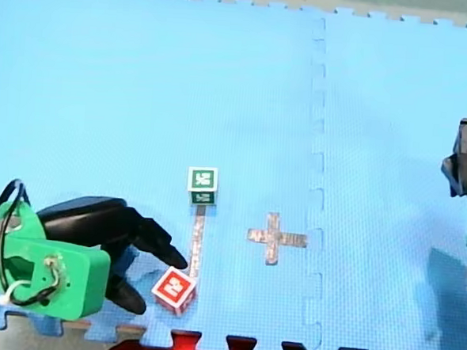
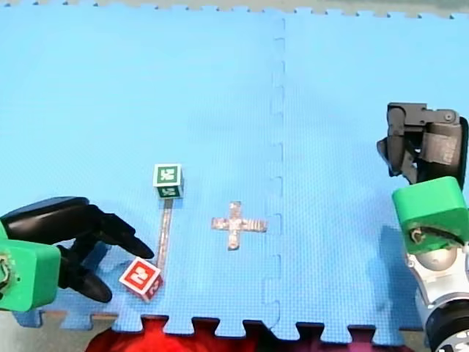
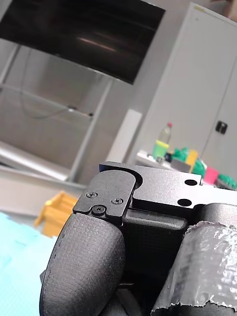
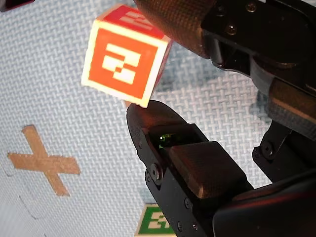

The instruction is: Stack cube left

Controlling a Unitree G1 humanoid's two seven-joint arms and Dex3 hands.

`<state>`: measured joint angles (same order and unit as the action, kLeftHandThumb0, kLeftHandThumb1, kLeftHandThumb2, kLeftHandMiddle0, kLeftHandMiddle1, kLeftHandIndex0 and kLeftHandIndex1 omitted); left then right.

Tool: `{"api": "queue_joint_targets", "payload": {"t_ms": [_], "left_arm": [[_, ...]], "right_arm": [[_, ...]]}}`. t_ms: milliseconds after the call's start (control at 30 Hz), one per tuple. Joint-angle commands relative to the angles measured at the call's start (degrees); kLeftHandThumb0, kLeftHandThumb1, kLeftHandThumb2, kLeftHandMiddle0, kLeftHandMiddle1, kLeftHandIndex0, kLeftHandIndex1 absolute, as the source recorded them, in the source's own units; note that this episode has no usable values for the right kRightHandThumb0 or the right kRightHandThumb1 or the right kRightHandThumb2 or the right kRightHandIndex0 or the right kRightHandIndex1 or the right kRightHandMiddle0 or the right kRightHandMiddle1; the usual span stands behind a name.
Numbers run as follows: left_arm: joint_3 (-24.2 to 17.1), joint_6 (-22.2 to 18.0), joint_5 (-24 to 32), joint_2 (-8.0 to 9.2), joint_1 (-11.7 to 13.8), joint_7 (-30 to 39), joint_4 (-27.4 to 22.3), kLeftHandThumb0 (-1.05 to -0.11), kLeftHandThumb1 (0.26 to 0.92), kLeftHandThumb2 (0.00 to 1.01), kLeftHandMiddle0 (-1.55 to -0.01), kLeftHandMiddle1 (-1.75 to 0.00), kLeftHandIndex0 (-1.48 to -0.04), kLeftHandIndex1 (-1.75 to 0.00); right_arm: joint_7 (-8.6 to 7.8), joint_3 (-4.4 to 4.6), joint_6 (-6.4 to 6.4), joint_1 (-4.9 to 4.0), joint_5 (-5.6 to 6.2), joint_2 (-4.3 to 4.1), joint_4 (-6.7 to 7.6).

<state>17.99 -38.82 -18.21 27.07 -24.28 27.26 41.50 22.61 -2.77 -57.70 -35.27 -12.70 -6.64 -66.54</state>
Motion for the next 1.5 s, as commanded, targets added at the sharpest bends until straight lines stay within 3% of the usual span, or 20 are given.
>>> {"api": "queue_joint_targets", "payload": {"t_ms": [0,367,600,700,767,1133,1333,1467], "left_arm": [[-0.32,0.42,0.41,0.05,0.53,0.13,-0.82,-0.991,0.773,0.0,-0.94,-1.75,-0.89,-0.05],[-1.86,-2.0,0.24,-1.49,1.98,-6.07,-0.16,-0.918,0.708,0.0,-0.96,-1.75,-0.98,-0.04],[-2.16,-6.78,-1.25,-2.6,1.5,-11.23,3.91,-0.9,0.701,0.0,-0.96,-1.75,-0.98,-0.03],[-1.67,-7.23,-1.18,-2.37,1.1,-9.72,5.26,-0.926,0.711,0.0,-0.95,-1.75,-0.73,0.0],[-1.66,-6.39,-0.36,-2.33,1.1,-7.78,5.29,-0.949,0.719,0.01,-0.94,-1.75,-0.65,0.0],[-2.33,-7.91,-0.01,-2.9,1.26,-8.28,6.63,-1.019,0.76,0.02,-0.94,-1.75,-0.67,-0.01],[-2.35,-7.87,0.25,-3.08,1.28,-7.78,6.26,-1.04,0.776,0.02,-0.94,-1.75,-0.67,-0.01],[-1.69,-5.76,-0.23,-2.56,0.99,-5.58,4.92,-1.047,0.787,0.02,-0.95,-1.75,-0.66,0.0]], "right_arm": [[0.17,-0.1,0.24,0.23,0.2,-0.18,0.3],[1.13,0.19,0.46,0.44,-0.42,-0.02,0.5],[2.24,0.46,1.0,0.59,-0.99,-0.1,0.59],[2.53,0.54,1.08,0.5,-1.11,-0.17,0.59],[2.63,0.57,1.06,0.47,-1.14,-0.21,0.62],[3.33,0.82,1.12,0.42,-1.32,-0.16,0.82],[2.78,0.59,0.87,0.33,-0.73,-0.3,1.36],[0.58,0.08,0.1,-0.01,0.63,-0.68,1.25]]}}
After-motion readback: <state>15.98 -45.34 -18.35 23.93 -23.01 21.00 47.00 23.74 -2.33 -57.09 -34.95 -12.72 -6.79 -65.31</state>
